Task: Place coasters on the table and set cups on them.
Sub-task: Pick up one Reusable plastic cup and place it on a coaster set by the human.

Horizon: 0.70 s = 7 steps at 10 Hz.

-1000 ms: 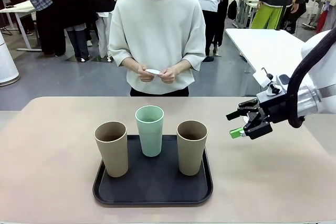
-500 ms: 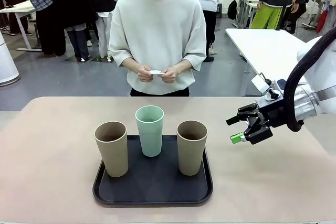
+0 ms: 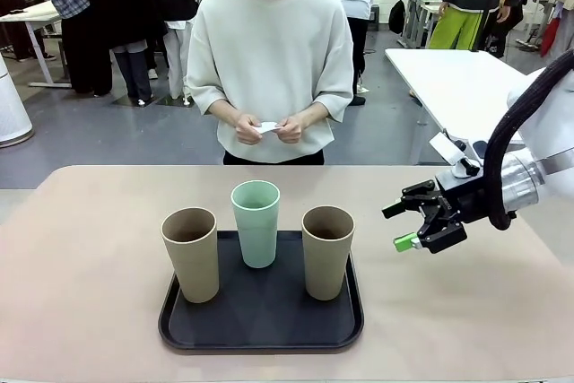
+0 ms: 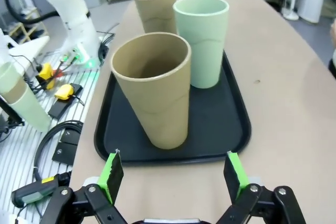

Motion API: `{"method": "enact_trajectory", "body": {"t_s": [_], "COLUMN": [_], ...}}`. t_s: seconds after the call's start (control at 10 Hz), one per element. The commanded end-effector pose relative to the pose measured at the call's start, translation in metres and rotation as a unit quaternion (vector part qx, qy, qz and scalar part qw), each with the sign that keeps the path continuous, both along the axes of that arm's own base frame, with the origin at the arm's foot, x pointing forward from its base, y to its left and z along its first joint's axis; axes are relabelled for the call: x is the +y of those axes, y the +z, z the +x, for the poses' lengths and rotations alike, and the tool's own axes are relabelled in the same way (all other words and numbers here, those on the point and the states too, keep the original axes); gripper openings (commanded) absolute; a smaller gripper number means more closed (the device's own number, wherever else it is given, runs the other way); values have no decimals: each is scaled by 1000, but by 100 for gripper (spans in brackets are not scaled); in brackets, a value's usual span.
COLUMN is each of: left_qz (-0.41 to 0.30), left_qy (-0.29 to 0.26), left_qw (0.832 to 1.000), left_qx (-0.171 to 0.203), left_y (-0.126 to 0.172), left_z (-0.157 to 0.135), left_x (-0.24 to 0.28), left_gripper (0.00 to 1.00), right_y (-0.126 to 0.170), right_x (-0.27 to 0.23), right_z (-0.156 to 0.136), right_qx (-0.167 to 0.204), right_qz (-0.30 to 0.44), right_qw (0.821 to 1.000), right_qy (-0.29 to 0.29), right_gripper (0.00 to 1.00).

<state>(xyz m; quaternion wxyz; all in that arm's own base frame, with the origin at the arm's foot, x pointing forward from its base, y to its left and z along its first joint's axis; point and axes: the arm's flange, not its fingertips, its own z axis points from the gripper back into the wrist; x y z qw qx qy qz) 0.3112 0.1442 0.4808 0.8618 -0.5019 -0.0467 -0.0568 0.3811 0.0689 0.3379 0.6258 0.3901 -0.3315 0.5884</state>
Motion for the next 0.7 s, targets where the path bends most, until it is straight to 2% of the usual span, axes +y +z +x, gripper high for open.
{"method": "enact_trajectory", "body": {"t_s": [0.0,0.3,0.4,0.6], "left_qz": [-4,-4,-4,-4], "left_qy": [-1,-1,-1,-1], "left_qw": [1000,1000,1000,1000], "left_qx": [-3,-3,-3,-3], "left_y": [1,1,1,1], "left_z": [-1,-1,-1,-1], "left_x": [1,1,1,1], "left_gripper": [100,100,100,100], "right_y": [-16,-34,-39,-52], "right_x": [0,17,24,34], "right_z": [12,22,23,27], "right_qx": [-8,-18,-34,-37], "right_qz": [41,56,74,85], "right_qw": [999,998,996,993], "right_qy": [10,13,31,68], "right_gripper": [100,100,100,100]}}
